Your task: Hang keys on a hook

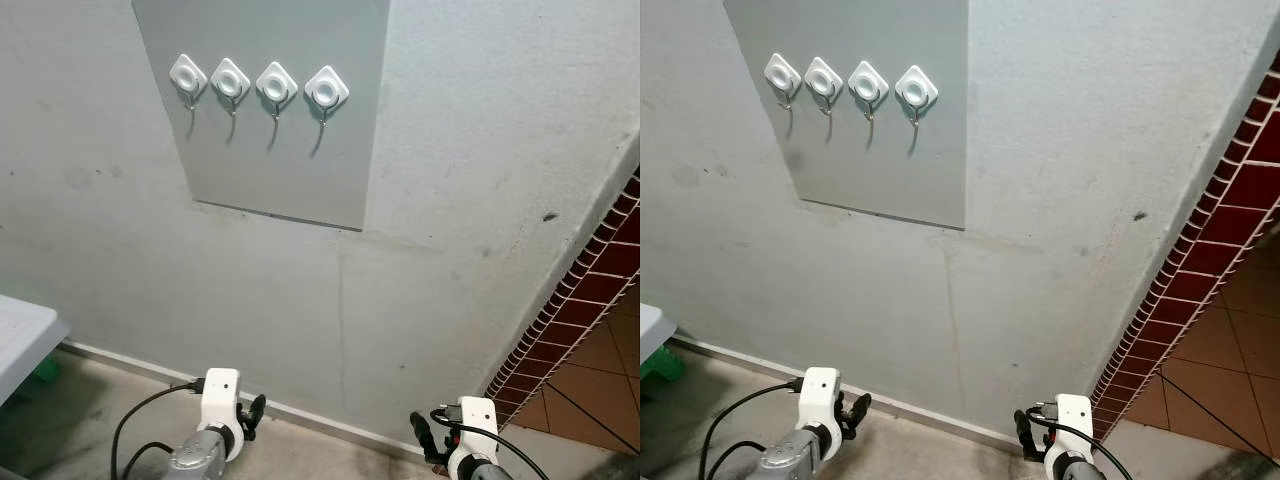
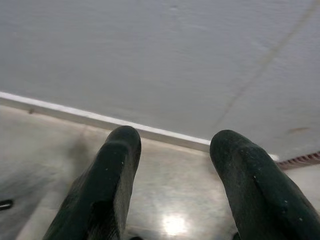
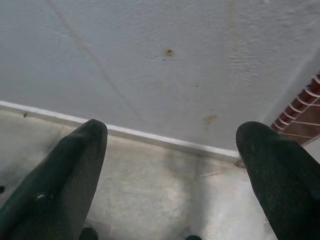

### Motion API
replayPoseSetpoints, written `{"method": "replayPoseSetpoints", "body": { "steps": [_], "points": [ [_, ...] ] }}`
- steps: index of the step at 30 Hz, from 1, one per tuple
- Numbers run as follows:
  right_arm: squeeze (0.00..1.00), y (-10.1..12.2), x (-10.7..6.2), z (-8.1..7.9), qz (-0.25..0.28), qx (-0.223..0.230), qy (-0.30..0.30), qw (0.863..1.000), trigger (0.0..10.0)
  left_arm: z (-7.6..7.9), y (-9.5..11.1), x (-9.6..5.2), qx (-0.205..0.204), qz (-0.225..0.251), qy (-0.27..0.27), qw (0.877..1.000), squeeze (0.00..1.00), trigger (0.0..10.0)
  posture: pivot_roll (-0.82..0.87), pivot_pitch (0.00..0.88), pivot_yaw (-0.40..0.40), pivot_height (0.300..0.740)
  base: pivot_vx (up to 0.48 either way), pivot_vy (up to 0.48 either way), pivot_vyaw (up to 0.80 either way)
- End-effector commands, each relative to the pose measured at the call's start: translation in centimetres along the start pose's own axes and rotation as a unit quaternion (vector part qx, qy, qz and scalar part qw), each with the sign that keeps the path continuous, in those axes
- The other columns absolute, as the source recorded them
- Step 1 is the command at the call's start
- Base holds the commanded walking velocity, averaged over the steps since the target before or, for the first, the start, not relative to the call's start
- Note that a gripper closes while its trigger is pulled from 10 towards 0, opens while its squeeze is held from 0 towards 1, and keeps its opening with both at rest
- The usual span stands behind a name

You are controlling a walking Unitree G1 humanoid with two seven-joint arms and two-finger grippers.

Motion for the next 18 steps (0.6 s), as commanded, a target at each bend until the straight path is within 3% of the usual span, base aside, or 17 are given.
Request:
{"method": "replayPoseSetpoints", "body": {
  "steps": [1,7,8,10,12,18],
  "points": [
    [0.00,0.3,0.2,-0.5,0.006,-0.004,0.006,1.000,10.0,-1.1,-0.5,-0.4,-0.013,-0.007,0.020,1.000,0.00,10.0,0.06,0.000,0.032,0.740,0.000,0.000,0.00],
    [0.00,0.9,0.1,0.4,0.017,0.002,-0.001,1.000,10.0,-0.3,-0.8,-0.6,-0.019,0.019,0.010,1.000,0.00,10.0,0.06,0.000,0.038,0.740,0.000,0.000,0.00],
    [0.00,0.8,0.1,0.5,0.016,-0.002,-0.003,1.000,10.0,-0.2,-1.2,-0.7,-0.019,0.013,0.011,1.000,0.00,10.0,0.05,0.000,0.058,0.740,0.000,0.000,0.00],
    [0.00,0.3,-0.2,0.8,0.009,0.001,-0.015,1.000,10.0,0.0,-2.9,-1.3,0.024,-0.014,0.010,1.000,0.00,10.0,0.04,0.000,0.071,0.740,0.000,0.000,0.00],
    [0.00,0.1,-0.3,0.8,0.009,0.005,-0.015,1.000,10.0,0.2,-3.6,-1.6,0.030,-0.024,0.003,0.999,0.00,10.0,0.04,0.000,0.075,0.740,0.000,0.000,0.00],
    [0.00,-2.8,-1.4,1.0,-0.039,0.008,-0.029,0.999,10.0,-1.4,-7.7,-3.6,-0.020,-0.100,0.057,0.993,0.00,10.0,0.06,0.000,0.074,0.740,0.000,0.000,0.00]
  ]
}}
Point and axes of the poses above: a point about 5 cm out from each wrist's last joint towards the gripper, its own x axis pointing out of the wrist towards the gripper, its own y axis along the axis of the wrist's last joint, z = x × y, the point moved 2 cm from there along x, pointing out of the wrist towards the gripper, and after that the axes turned 1 degree about x, right-handed, at the moved point
